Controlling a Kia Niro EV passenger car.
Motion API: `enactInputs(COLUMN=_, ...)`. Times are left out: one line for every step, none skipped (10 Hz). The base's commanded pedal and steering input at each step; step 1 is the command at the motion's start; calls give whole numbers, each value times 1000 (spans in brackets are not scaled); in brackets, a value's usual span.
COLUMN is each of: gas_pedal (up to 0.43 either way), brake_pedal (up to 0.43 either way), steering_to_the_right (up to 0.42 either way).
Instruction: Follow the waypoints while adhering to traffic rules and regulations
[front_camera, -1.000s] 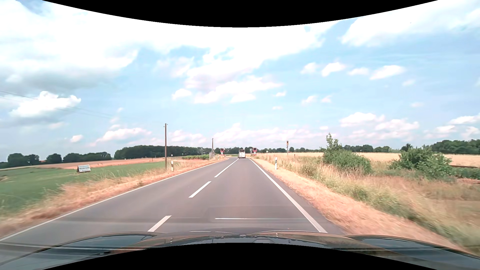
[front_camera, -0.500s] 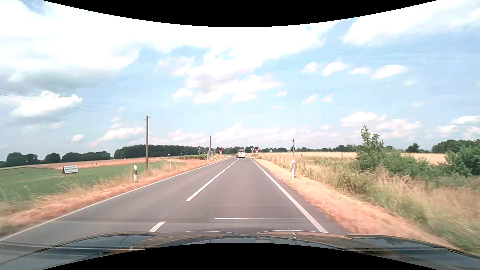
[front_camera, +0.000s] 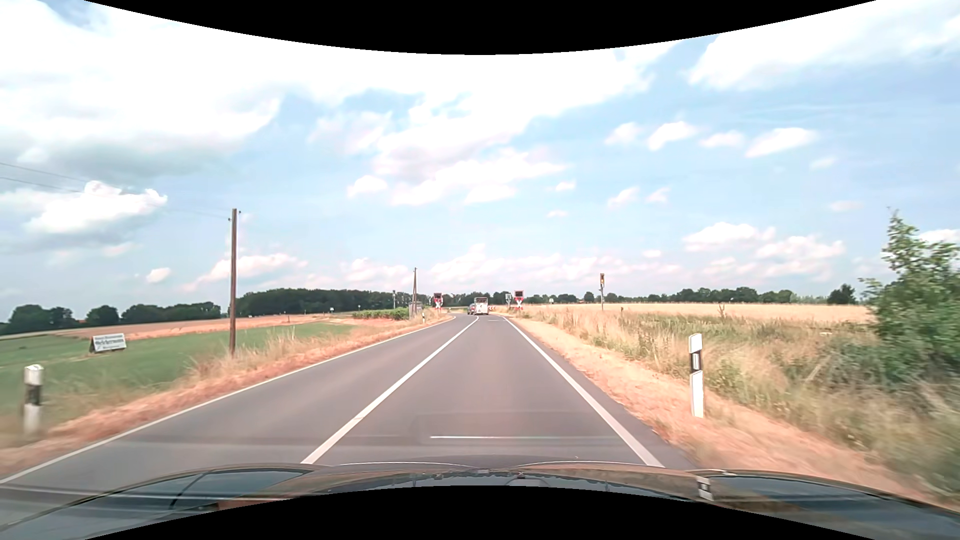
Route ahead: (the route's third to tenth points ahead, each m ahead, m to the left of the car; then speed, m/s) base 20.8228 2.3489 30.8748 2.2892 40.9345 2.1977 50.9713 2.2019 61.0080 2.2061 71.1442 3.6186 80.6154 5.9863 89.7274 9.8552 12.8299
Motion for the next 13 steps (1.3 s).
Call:
enactInputs(gas_pedal=157, brake_pedal=0, steering_to_the_right=-5)
enactInputs(gas_pedal=157, brake_pedal=0, steering_to_the_right=-5)
enactInputs(gas_pedal=157, brake_pedal=0, steering_to_the_right=-5)
enactInputs(gas_pedal=157, brake_pedal=0, steering_to_the_right=-5)
enactInputs(gas_pedal=157, brake_pedal=0, steering_to_the_right=-5)
enactInputs(gas_pedal=157, brake_pedal=0, steering_to_the_right=-4)
enactInputs(gas_pedal=157, brake_pedal=0, steering_to_the_right=-3)
enactInputs(gas_pedal=157, brake_pedal=0, steering_to_the_right=-3)
enactInputs(gas_pedal=157, brake_pedal=0, steering_to_the_right=-3)
enactInputs(gas_pedal=157, brake_pedal=0, steering_to_the_right=-3)
enactInputs(gas_pedal=157, brake_pedal=0, steering_to_the_right=-3)
enactInputs(gas_pedal=157, brake_pedal=0, steering_to_the_right=-3)
enactInputs(gas_pedal=157, brake_pedal=0, steering_to_the_right=-2)
